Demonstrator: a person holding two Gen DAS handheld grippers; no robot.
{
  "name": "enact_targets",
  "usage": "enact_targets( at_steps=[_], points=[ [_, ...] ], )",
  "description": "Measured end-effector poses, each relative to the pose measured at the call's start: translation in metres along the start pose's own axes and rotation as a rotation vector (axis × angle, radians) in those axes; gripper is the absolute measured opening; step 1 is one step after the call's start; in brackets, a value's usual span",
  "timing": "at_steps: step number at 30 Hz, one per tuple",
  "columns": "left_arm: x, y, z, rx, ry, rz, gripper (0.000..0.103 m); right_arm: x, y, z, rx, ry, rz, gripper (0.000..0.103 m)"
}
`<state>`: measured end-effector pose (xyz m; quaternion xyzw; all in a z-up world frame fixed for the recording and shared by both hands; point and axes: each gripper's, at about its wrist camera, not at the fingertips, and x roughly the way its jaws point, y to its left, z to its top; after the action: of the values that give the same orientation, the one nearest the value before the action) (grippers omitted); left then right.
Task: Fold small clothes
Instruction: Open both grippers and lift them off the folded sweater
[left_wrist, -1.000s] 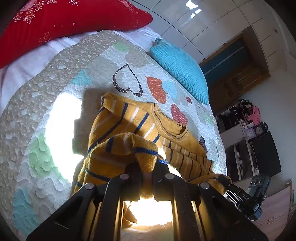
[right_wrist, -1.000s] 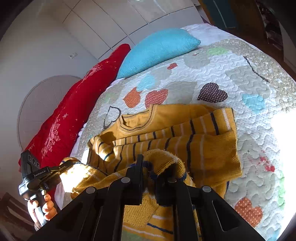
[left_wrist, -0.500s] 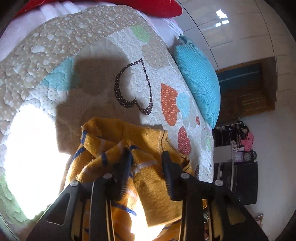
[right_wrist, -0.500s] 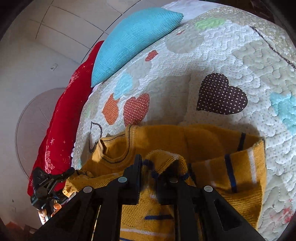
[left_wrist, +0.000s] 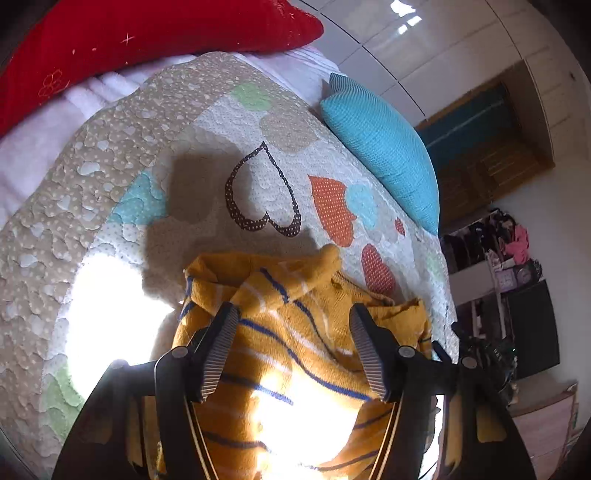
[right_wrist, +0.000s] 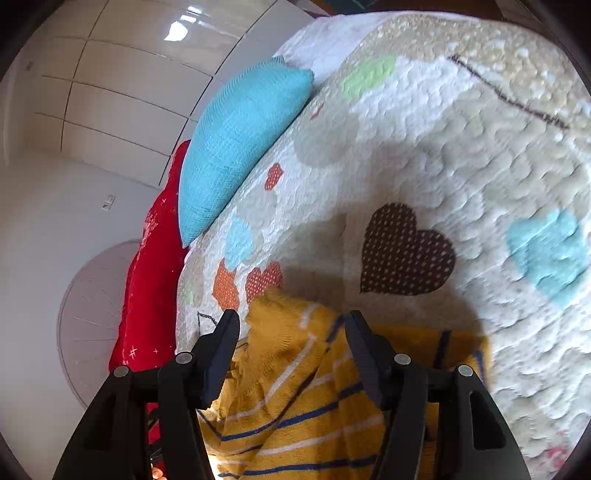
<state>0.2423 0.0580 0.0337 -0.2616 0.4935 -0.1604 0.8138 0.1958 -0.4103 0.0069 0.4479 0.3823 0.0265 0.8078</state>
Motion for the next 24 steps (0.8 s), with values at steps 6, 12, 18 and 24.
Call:
enact_targets(
  at_steps=[6, 12, 18, 24],
  points=[
    [-0.031, -0.010, -0.053, 0.102, 0.014, 0.058, 0.062, -0.058, 0.007, -0.042, -0.280, 0.016, -0.191, 0.066],
    [-0.054, -0.003, -0.119, 0.116, 0.047, 0.072, 0.062, -0.075, -0.013, -0.119, -0.446, 0.059, -0.295, 0.025],
    [-0.072, 0.000, -0.150, 0.117, 0.060, 0.079, 0.062, -0.105, -0.034, -0.125, -0.406, 0.026, -0.284, 0.004],
    [-0.097, 0.009, -0.171, 0.154, 0.021, 0.139, 0.062, -0.112, -0.062, -0.133, -0.392, 0.070, -0.406, 0.005]
  ],
)
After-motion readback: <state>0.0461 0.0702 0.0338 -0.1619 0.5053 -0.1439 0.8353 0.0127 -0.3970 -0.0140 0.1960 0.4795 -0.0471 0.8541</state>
